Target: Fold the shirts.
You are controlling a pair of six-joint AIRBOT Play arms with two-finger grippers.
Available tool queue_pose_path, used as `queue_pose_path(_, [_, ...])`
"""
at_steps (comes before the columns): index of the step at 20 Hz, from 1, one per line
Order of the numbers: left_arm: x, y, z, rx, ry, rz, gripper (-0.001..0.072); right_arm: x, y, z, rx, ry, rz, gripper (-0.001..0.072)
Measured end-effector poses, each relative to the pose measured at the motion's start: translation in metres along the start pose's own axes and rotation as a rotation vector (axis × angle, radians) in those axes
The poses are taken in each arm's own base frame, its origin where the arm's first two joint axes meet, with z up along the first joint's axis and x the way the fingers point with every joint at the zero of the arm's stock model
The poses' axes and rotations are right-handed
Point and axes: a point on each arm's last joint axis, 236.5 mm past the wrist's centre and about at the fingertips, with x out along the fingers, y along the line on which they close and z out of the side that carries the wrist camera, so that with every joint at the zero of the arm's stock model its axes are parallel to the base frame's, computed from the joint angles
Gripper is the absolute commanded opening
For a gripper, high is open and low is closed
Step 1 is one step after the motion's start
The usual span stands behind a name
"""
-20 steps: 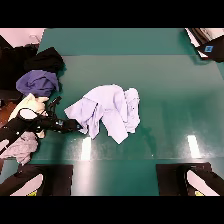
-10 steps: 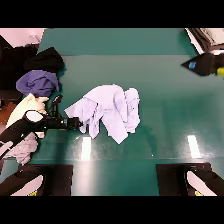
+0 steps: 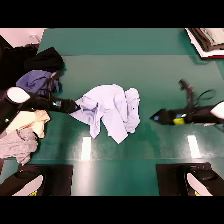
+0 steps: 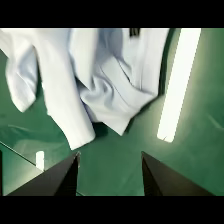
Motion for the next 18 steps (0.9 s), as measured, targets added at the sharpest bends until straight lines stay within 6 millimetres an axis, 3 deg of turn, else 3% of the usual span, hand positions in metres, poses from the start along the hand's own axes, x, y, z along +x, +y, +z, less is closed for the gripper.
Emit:
queue_pose_path(4, [-0.015, -0.012, 0.012, 0.040, -0.006, -0.004, 0.0023, 0.056, -0.014, -0.025, 0.086, 0.053, -0.002, 0.0432])
queue_pose_path(9, [-0.020, -0.017, 0.012, 0.048, 0.008, -0.009, 0.0023, 0.098, -0.022, -0.022, 0.112, 0.071, -0.043, 0.0418])
queue_pose_path(11, [-0.020, -0.017, 0.012, 0.050, 0.010, -0.009, 0.0023, 0.109, -0.022, -0.015, 0.116, 0.066, -0.051, 0.0212])
queue_pose_path(14, [-0.020, -0.018, 0.011, 0.051, 0.014, -0.010, 0.0023, 0.116, -0.024, -0.005, 0.103, 0.053, -0.067, 0.0018])
queue_pose_path(18, [-0.025, -0.015, 0.015, 0.070, 0.011, 0.018, 0.0023, 0.100, -0.020, 0.011, 0.055, -0.002, -0.071, 0.0017])
